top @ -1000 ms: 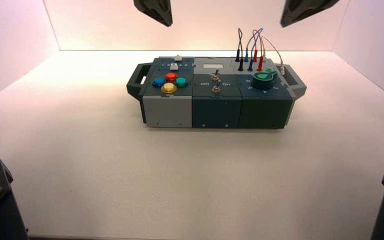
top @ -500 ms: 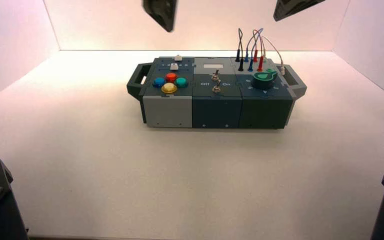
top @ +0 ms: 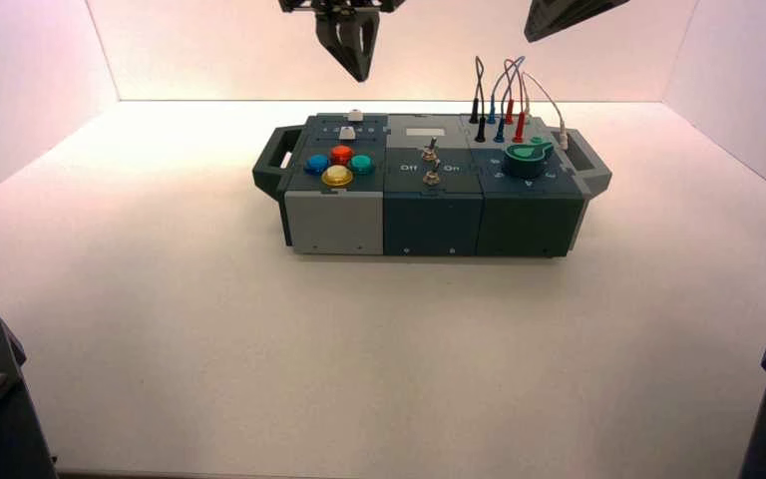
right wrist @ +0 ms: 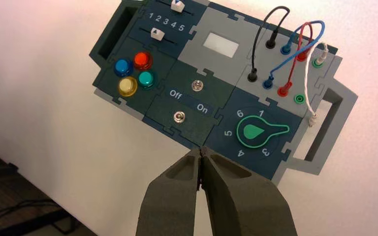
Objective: Move the top slider to position 2.
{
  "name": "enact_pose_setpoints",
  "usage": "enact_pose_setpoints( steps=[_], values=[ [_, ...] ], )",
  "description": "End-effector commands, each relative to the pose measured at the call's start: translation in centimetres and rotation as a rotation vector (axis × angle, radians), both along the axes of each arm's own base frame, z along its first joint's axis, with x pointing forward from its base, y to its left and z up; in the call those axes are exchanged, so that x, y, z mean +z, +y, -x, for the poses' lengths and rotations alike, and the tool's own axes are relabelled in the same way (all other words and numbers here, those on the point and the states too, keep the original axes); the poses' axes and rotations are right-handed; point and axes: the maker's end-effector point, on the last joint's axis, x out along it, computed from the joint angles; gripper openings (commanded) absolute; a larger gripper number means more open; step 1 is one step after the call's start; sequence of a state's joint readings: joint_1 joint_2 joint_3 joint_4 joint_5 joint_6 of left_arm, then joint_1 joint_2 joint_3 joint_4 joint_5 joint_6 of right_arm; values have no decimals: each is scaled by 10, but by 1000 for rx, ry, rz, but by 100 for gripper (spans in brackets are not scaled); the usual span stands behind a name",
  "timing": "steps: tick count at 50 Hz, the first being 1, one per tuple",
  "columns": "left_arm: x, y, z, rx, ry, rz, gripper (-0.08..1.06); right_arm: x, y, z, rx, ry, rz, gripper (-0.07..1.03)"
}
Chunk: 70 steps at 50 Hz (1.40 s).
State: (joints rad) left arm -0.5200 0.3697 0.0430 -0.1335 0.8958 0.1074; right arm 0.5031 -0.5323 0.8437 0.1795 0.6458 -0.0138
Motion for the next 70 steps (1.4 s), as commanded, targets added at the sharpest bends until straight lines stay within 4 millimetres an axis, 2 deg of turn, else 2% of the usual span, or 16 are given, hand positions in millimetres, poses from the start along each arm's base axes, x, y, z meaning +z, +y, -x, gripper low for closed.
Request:
enact_pose_setpoints(
  steps=[1, 42, 59, 70],
  values=[
    [12, -8, -10, 28, -9, 20, -3, 14, 5, -5, -2, -31, -27, -2],
    [-24, -15, -23, 79, 46, 1, -3, 15, 5, -5, 2, -39, -23, -2],
    [-27, -16, -27, 81, 43, -3, -3, 14, 4, -5, 3, -37, -21, -2],
    [-27, -10, -29, 91, 46, -8, -3, 13, 4, -4, 4, -37, -19, -2]
  ],
)
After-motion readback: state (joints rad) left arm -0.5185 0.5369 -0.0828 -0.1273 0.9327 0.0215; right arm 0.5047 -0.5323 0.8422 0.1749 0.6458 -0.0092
